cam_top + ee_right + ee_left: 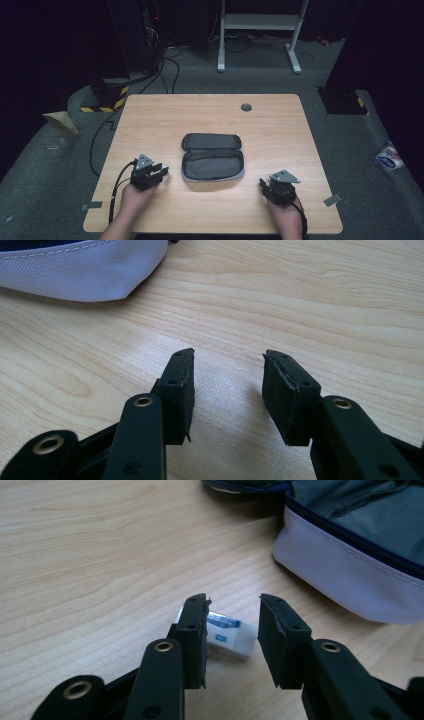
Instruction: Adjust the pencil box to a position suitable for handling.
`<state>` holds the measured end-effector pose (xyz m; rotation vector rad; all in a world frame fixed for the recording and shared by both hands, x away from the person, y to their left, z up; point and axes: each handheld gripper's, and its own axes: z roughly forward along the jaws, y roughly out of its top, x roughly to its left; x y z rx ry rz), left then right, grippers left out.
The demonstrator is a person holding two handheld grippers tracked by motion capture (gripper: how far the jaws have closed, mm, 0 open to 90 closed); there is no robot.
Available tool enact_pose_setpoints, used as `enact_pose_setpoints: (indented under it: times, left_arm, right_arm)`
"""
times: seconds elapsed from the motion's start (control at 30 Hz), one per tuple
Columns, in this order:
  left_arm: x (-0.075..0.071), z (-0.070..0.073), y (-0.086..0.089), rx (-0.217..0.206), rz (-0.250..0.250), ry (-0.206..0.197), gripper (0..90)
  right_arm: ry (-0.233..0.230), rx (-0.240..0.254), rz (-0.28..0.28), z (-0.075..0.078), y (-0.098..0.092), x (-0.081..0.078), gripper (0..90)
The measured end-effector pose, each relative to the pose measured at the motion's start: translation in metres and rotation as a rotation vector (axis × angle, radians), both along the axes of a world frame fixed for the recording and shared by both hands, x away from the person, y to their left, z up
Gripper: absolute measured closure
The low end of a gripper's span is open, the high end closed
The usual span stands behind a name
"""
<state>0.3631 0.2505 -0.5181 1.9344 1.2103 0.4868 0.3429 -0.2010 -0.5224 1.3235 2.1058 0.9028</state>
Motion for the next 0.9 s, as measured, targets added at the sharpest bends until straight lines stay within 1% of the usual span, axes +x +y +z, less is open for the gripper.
enact_pose_setpoints:
  times: [0.1, 0.17, 0.2, 0.23, 0.27, 0.3, 0.33, 0.37, 0.4, 0.43, 0.5, 0.53, 0.57, 0.6, 0.63, 0.67, 0.7, 0.73, 0.8, 0.9]
  left_arm:
    - [-0.006, 0.000, -0.003, 0.007, -0.018, -0.005, 62.2]
    - [-0.012, -0.001, -0.004, 0.021, -0.003, -0.008, 56.7]
    - [-0.016, -0.001, -0.005, 0.034, 0.004, -0.004, 56.5]
    - [-0.016, -0.001, -0.005, 0.034, 0.004, -0.004, 58.6]
    - [-0.023, 0.000, -0.006, 0.042, 0.016, -0.001, 60.0]
    - [-0.023, 0.000, -0.006, 0.042, 0.016, -0.001, 59.9]
    - [-0.023, 0.001, -0.009, 0.041, 0.041, 0.009, 58.3]
    - [-0.023, 0.001, -0.009, 0.041, 0.041, 0.009, 55.5]
    - [-0.019, 0.001, -0.011, 0.037, 0.070, 0.022, 52.7]
    - [-0.015, 0.000, -0.012, 0.035, 0.084, 0.030, 52.2]
    - [-0.009, -0.001, -0.014, 0.041, 0.094, 0.042, 50.9]
    - [-0.009, -0.001, -0.014, 0.041, 0.094, 0.042, 50.9]
    - [-0.005, -0.002, -0.016, 0.045, 0.102, 0.048, 50.6]
    - [0.000, -0.003, -0.017, 0.049, 0.110, 0.046, 50.7]
    - [0.002, -0.004, -0.018, 0.049, 0.109, 0.043, 50.9]
    - [0.005, -0.004, -0.018, 0.066, 0.107, 0.039, 51.4]
    - [0.005, -0.004, -0.018, 0.066, 0.107, 0.039, 51.8]
    - [0.009, -0.005, -0.019, 0.081, 0.102, 0.035, 52.2]
    - [0.011, -0.006, -0.019, 0.075, 0.098, 0.022, 55.0]
    - [0.009, -0.006, -0.017, 0.079, 0.092, 0.024, 60.0]
  right_arm:
    - [0.001, 0.003, -0.001, 0.000, 0.000, 0.000, 55.8]
    - [0.000, 0.007, -0.002, 0.000, 0.000, 0.000, 55.7]
    - [-0.003, 0.005, 0.003, 0.000, -0.001, 0.000, 55.7]
    - [-0.003, 0.005, 0.003, 0.000, -0.001, 0.000, 55.7]
    - [-0.004, 0.010, 0.000, 0.000, -0.001, 0.000, 55.7]
    - [-0.004, 0.010, 0.000, 0.000, -0.001, 0.000, 55.7]
    - [-0.003, 0.009, 0.002, 0.000, -0.001, 0.000, 55.7]
    - [-0.003, 0.009, 0.002, 0.000, -0.001, 0.000, 55.7]
    - [-0.002, 0.009, 0.002, 0.000, -0.001, 0.000, 55.7]
    - [-0.003, 0.008, 0.002, 0.000, -0.001, 0.000, 55.7]
    - [-0.004, 0.010, 0.003, 0.000, -0.001, 0.000, 55.7]
    - [-0.004, 0.010, 0.003, 0.000, -0.001, 0.000, 55.7]
    - [-0.004, 0.012, 0.004, 0.000, -0.002, 0.000, 55.7]
    - [-0.003, 0.012, 0.004, 0.000, -0.002, 0.000, 55.7]
    - [-0.002, 0.012, 0.004, 0.000, -0.002, 0.000, 55.7]
    - [-0.003, 0.011, 0.005, 0.000, -0.002, 0.000, 55.7]
    - [-0.003, 0.011, 0.005, 0.000, -0.002, 0.000, 55.7]
    - [-0.005, 0.011, 0.007, 0.000, -0.001, 0.000, 55.6]
    - [-0.006, 0.012, 0.008, 0.000, -0.001, 0.000, 55.6]
    - [-0.009, 0.011, 0.008, 0.000, -0.002, -0.001, 55.6]
